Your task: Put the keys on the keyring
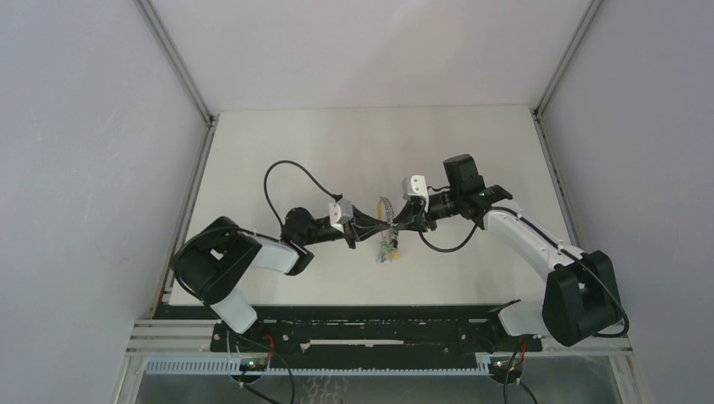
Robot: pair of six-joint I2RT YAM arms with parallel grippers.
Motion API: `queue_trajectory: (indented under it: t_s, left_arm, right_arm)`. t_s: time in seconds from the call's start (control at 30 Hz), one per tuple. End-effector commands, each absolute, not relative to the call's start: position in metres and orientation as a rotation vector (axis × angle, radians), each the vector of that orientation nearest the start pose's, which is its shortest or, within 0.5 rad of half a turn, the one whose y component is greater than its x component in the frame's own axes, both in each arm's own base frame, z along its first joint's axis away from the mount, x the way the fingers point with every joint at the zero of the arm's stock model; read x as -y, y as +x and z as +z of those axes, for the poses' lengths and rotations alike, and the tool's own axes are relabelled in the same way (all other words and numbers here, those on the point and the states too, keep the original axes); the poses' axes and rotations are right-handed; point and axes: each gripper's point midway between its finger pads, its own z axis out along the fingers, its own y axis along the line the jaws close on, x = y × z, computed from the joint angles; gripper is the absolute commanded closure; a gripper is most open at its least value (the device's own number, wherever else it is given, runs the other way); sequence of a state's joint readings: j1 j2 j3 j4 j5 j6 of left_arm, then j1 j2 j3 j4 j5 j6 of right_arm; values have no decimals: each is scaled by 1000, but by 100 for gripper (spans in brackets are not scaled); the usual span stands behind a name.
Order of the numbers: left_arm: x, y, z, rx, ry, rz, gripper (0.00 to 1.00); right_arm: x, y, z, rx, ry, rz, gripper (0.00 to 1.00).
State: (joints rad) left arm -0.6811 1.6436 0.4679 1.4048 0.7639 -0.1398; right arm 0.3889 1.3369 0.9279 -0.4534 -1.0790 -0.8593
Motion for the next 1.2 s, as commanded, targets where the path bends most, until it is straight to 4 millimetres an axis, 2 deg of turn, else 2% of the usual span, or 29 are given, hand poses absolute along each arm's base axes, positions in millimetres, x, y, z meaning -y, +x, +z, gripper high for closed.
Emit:
queue_trajectory:
  t_s: [0.0,0.33,0.47,0.53,0.6,0.73,0.8,0.97,1.17]
  left_arm:
    - [342,222,214,-987,997,-1151,100]
    - [344,224,217,-991,981,-1152,100]
    - [343,224,218,-993,974,-1148,100]
    - [343,225,216,-999,969,-1148,99]
    - [344,226,213,-1009,969,-1144,94]
    - [345,227,199,-1031,992,-1144,73]
    - [346,227,193,-1041,1003,-1145,68]
    - [349,228,182,-1062,1020,-1158,65]
    - [350,227,184,-1051,1030,-1162,63]
  right_arm:
    - [-249,232,175,-1343,-1545,1036,80]
    - [-253,229,176,-1308,-1549,1072,87]
    - [-253,228,174,-1317,-1550,1082,99]
    - [-253,228,172,-1327,-1551,1079,100]
    - [-250,230,172,-1351,-1550,1053,100]
    - [-240,237,172,-1456,-1564,944,100]
    - [-235,241,174,-1517,-1582,880,100]
    - [-229,244,180,-1619,-1642,753,100]
    - [-231,240,184,-1663,-1723,695,100]
